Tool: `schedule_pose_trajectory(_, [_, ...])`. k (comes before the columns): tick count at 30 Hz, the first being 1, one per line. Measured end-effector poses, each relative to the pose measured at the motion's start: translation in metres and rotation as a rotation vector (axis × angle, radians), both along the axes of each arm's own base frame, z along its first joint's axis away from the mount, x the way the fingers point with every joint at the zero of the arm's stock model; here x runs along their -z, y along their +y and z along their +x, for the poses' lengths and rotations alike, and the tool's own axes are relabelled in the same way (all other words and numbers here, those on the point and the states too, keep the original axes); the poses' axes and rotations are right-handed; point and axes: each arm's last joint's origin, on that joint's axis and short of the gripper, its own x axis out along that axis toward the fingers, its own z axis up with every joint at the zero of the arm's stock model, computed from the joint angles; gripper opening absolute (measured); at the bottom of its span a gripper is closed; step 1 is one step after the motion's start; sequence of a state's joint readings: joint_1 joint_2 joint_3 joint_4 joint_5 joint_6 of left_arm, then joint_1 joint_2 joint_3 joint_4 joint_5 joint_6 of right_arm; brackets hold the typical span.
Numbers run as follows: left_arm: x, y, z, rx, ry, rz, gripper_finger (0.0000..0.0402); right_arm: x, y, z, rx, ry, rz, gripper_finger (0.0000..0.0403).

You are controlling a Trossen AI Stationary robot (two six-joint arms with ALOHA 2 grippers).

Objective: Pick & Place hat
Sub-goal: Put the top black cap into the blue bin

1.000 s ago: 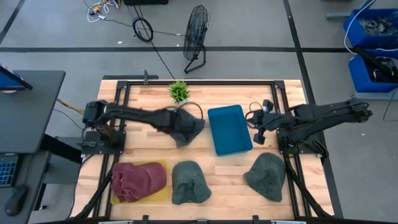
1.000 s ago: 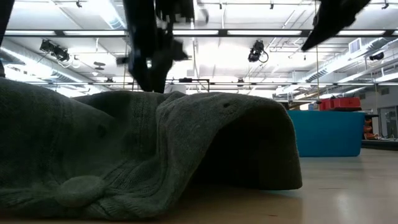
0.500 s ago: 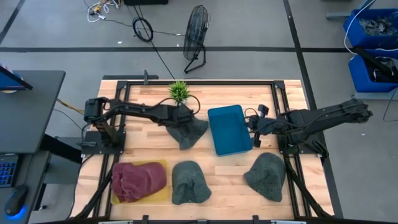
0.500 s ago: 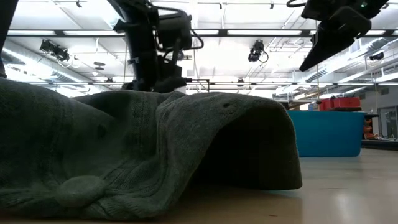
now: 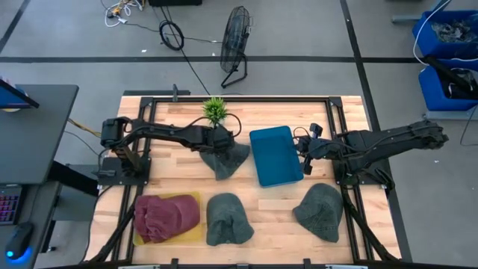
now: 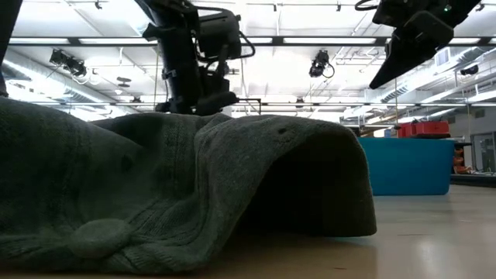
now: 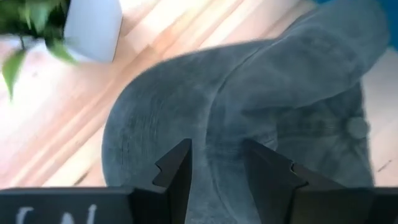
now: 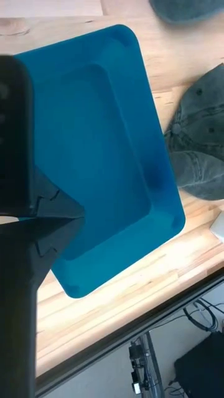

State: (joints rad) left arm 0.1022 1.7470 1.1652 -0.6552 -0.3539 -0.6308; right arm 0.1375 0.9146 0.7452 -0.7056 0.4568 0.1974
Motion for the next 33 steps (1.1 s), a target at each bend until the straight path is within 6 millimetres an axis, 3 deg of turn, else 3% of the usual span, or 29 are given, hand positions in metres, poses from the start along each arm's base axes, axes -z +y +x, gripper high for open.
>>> schedule_pose_trajectory(8, [0.019,-0.017,-0.002,0.064,-0.045,0.005,0.0149,0.000,0.000,0.000,0.000,-0.005,0.001,0.0002])
schedule_pose_trajectory(19, [0.005,-0.041,0.011,0.126,-0.132,0.034,0.0143,-0.001,0.000,0.001,0.005,-0.013,0.007,0.0002])
schedule_pose_trajectory(30, [0.027,-0.037,0.009,0.076,-0.014,0.063,0.0140,-0.001,0.000,0.002,0.003,-0.023,0.006,0.0002])
schedule_pose_trajectory(33, [0.036,-0.036,0.011,0.041,-0.003,0.055,0.0114,0.000,0.000,0.003,0.007,-0.037,0.002,0.0002])
